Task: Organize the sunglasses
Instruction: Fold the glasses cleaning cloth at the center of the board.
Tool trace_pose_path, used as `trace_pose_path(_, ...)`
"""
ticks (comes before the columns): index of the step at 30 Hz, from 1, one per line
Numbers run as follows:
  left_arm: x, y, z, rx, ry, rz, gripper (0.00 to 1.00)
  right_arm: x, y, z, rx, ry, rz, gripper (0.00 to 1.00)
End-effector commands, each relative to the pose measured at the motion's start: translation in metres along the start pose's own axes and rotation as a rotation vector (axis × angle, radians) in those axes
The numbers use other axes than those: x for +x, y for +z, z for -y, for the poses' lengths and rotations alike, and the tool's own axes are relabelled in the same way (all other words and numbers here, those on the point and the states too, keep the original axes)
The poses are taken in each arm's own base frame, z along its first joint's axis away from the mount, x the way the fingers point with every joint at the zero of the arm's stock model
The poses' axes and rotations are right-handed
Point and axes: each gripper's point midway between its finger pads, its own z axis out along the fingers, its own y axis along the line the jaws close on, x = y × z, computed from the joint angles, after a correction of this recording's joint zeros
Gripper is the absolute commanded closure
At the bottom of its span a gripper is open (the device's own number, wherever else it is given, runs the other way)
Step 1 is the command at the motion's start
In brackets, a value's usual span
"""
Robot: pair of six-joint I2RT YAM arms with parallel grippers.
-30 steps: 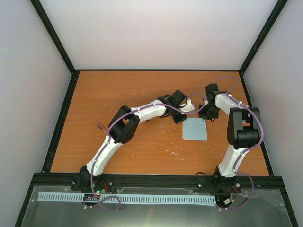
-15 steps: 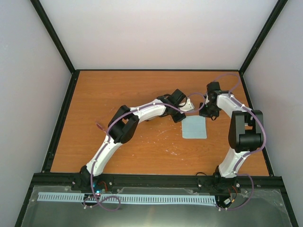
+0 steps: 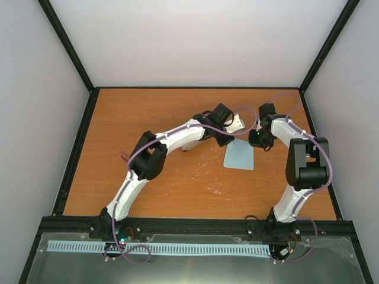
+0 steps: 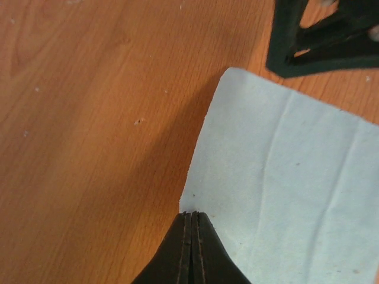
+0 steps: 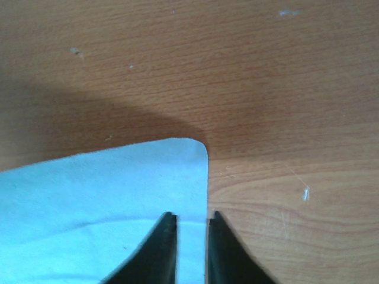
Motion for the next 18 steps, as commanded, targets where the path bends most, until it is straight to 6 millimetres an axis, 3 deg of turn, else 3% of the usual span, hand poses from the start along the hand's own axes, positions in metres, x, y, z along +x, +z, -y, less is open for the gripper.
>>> trace_pose_path(1,-0.029,-0.025,-0.003,-0.008,0.01,0.068,0.99,-0.005,0.008,-0.001,-0.008,-0.008,-0.015,0.73)
trace_pose_path(7,-0.02,-0.015,-0.002,0.008,0.003,0.049,0.99,-0.005,0.023,0.001,0.003,-0.012,-0.054,0.62)
trace_pose_path(18,-0.014,-0.007,0.0,0.02,0.0,0.036,1.0,-0.024,0.035,0.001,0.016,-0.032,-0.046,0.62)
